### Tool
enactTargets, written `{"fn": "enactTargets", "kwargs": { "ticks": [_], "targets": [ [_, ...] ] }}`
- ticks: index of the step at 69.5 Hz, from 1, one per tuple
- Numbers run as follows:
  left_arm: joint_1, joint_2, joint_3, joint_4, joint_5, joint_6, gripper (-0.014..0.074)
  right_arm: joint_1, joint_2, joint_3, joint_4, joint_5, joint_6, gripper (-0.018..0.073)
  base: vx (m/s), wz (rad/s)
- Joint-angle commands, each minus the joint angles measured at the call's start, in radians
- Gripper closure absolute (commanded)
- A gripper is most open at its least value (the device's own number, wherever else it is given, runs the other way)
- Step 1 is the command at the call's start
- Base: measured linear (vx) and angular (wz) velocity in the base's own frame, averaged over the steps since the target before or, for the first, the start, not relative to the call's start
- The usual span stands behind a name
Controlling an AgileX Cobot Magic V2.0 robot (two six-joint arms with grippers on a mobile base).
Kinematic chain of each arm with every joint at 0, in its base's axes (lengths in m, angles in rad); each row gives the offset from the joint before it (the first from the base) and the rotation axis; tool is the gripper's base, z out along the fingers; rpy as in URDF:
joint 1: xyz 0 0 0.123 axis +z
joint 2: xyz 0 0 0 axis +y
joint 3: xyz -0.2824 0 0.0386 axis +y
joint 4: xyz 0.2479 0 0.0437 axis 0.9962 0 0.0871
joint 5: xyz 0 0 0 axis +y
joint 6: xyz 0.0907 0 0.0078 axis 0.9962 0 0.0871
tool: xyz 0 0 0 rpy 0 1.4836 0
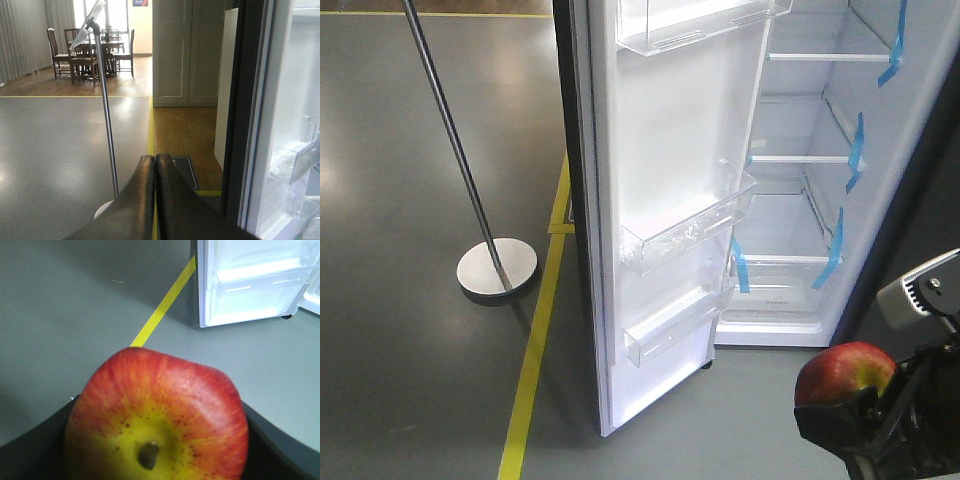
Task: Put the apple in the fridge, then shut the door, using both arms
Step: 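Approach close to the open refrigerator door bins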
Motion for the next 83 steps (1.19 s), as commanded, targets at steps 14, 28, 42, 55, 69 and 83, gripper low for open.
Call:
{"fn": "enactTargets", "kwargs": {
  "ticks": [14, 28, 42, 55, 69, 83],
  "targets": [
    [-0.006, -0.014, 0.014, -0.008, -0.074, -0.006, 0.0603, 0.000, -0.010, -0.026, 0.023, -0.047, -0.010, 0.0169, 0.12, -0.01],
    [-0.006, -0.014, 0.014, -0.008, -0.074, -0.006, 0.0603, 0.000, -0.010, -0.026, 0.023, -0.047, -0.010, 0.0169, 0.12, -0.04],
    [-0.006, -0.014, 0.014, -0.008, -0.074, -0.006, 0.0603, 0.000, -0.010, -0.026, 0.023, -0.047, -0.010, 0.0169, 0.11, -0.03],
    [-0.006, -0.014, 0.014, -0.008, -0.074, -0.006, 0.0603, 0.000, -0.010, -0.026, 0.023, -0.047, -0.010, 0.0169, 0.10, -0.03],
    [-0.006, -0.014, 0.014, -0.008, -0.074, -0.006, 0.0603, 0.000, -0.010, -0.026, 0.023, -0.047, -0.010, 0.0169, 0.09, -0.03],
    [-0.006, -0.014, 0.014, -0.008, -0.074, -0.006, 0.0603, 0.000, -0.010, -0.026, 0.023, -0.047, -0.010, 0.0169, 0.09, -0.04]
  ]
}}
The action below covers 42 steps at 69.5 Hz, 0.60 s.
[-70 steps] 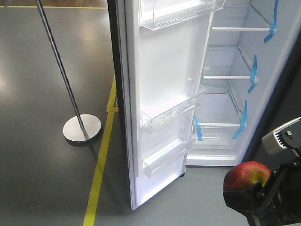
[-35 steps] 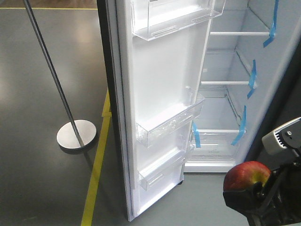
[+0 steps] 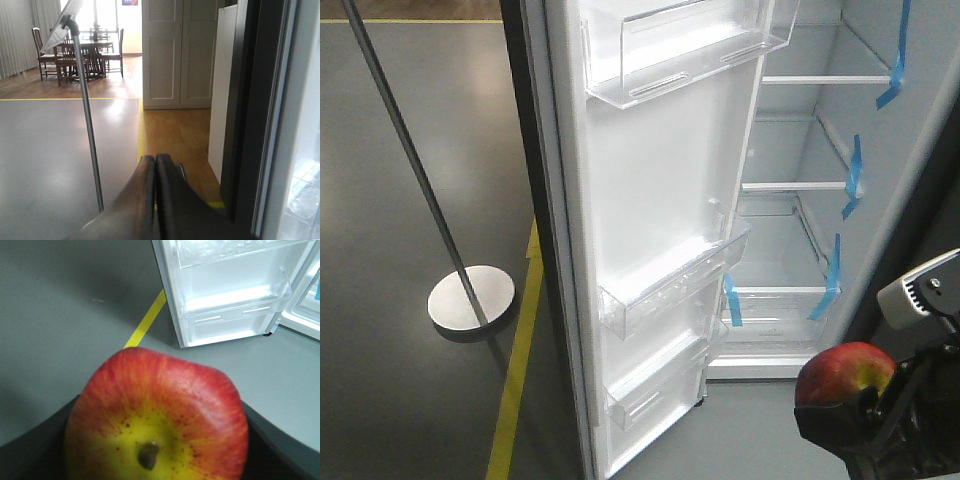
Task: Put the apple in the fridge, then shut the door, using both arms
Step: 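Approach close to the open refrigerator door bins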
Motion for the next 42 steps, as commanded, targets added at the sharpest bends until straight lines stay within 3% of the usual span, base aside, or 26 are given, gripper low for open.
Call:
{"fn": "enactTargets", "kwargs": {
  "ticks": [1, 42],
  "targets": [
    [-0.006, -0.014, 0.014, -0.008, -0.074, -0.006, 0.0603, 0.000, -0.010, -0.026, 0.023, -0.047, -0.010, 0.0169, 0.08, -0.04],
    [-0.006, -0.014, 0.014, -0.008, -0.074, -0.006, 0.0603, 0.000, -0.010, -0.026, 0.023, -0.047, -0.010, 0.0169, 0.08, -0.02]
  ]
}}
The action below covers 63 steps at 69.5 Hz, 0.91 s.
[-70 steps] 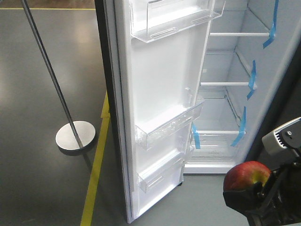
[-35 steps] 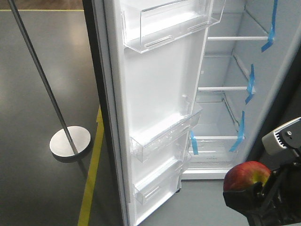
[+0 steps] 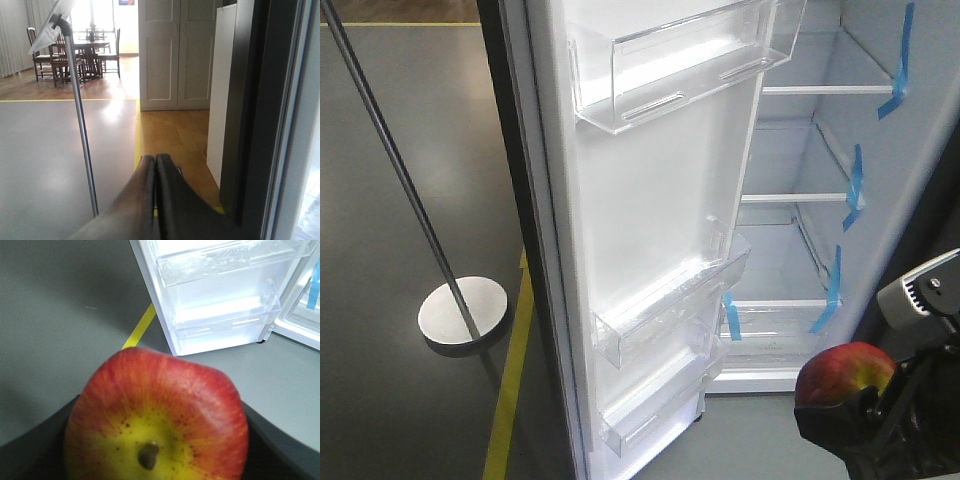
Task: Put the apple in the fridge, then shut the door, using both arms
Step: 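Approach close to the open refrigerator door bins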
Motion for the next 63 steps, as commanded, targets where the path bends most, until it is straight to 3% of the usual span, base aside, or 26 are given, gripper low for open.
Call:
{"fn": "enactTargets", "kwargs": {
  "ticks": [1, 63],
  "targets": [
    [-0.006, -0.014, 0.014, -0.008, -0.074, -0.006, 0.0603, 0.000, -0.010, -0.026, 0.023, -0.047, -0.010, 0.0169, 0.07, -0.01],
    [-0.006, -0.014, 0.014, -0.008, -0.074, -0.006, 0.0603, 0.000, -0.010, -0.026, 0.023, -0.047, -0.010, 0.0169, 0.07, 0.00]
  ]
}}
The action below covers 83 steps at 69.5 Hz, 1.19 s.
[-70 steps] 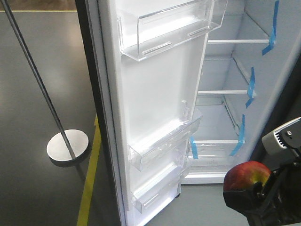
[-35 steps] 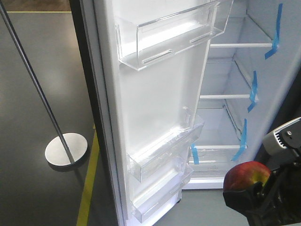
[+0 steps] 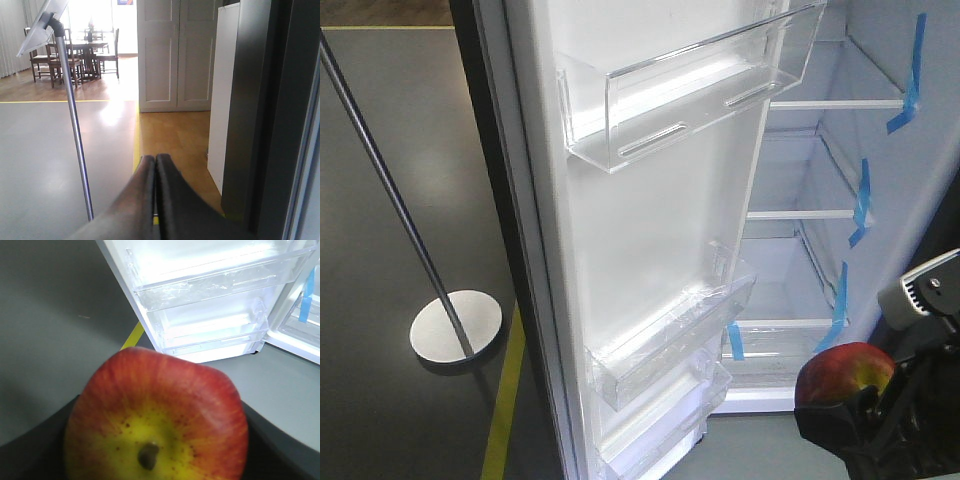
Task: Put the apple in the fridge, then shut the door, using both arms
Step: 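Approach close to the open refrigerator door bins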
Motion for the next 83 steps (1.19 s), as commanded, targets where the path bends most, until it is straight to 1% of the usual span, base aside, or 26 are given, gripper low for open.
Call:
{"fn": "enactTargets", "kwargs": {
  "ticks": [1, 83],
  "targets": [
    [-0.006, -0.014, 0.014, -0.008, -0.074, -0.006, 0.0603, 0.000, -0.010, -0.026, 0.023, -0.047, -0.010, 0.0169, 0.06, -0.02],
    [-0.006, -0.014, 0.014, -0.008, -0.074, -0.006, 0.0603, 0.000, -0.010, -0.026, 0.023, -0.047, -0.010, 0.0169, 0.02, -0.01]
  ]
}}
